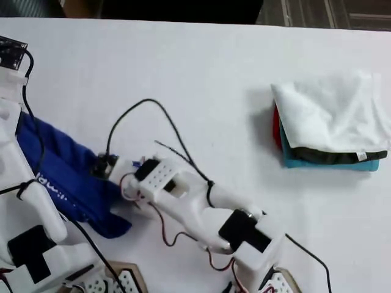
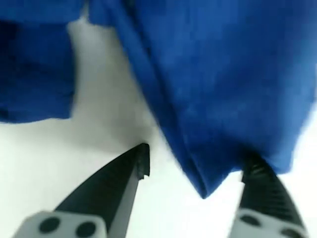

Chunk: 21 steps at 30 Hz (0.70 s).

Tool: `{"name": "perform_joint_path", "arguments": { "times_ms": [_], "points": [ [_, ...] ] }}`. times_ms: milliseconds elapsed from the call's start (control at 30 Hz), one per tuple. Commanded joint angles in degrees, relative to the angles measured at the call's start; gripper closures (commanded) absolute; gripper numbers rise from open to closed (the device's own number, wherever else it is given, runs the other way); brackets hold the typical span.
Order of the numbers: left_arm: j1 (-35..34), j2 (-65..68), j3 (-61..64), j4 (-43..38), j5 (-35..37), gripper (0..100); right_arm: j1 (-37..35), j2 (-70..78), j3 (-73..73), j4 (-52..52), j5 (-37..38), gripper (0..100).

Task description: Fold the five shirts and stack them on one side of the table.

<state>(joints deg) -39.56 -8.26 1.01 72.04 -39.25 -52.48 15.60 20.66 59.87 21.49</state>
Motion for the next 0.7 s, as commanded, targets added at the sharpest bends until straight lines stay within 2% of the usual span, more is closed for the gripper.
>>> {"name": "perform_joint_path", "arguments": {
  "times_ms": [0, 67, 367, 533, 667],
  "points": [
    [-0.44, -0.62, -0.40, 0.26, -0.18, 97, 5.76, 0.13, -0.26, -2.15, -0.09, 87.0],
    [-0.44, -0.62, -0.40, 0.26, -0.09, 97, 6.81, 0.13, -0.26, -2.51, -0.09, 98.1],
    [0.26, -0.26, -0.22, 2.20, -0.35, 97, 10.33, -2.24, -2.46, 0.22, 0.88, 97.8],
    [6.86, -0.70, 0.13, 9.14, -0.53, 97, 16.13, -9.80, -7.56, 6.11, 7.65, 97.8],
    [13.63, -0.70, -3.91, 15.30, -0.18, 97, 24.57, -16.04, -12.66, 9.27, 11.25, 97.8]
  ]
}}
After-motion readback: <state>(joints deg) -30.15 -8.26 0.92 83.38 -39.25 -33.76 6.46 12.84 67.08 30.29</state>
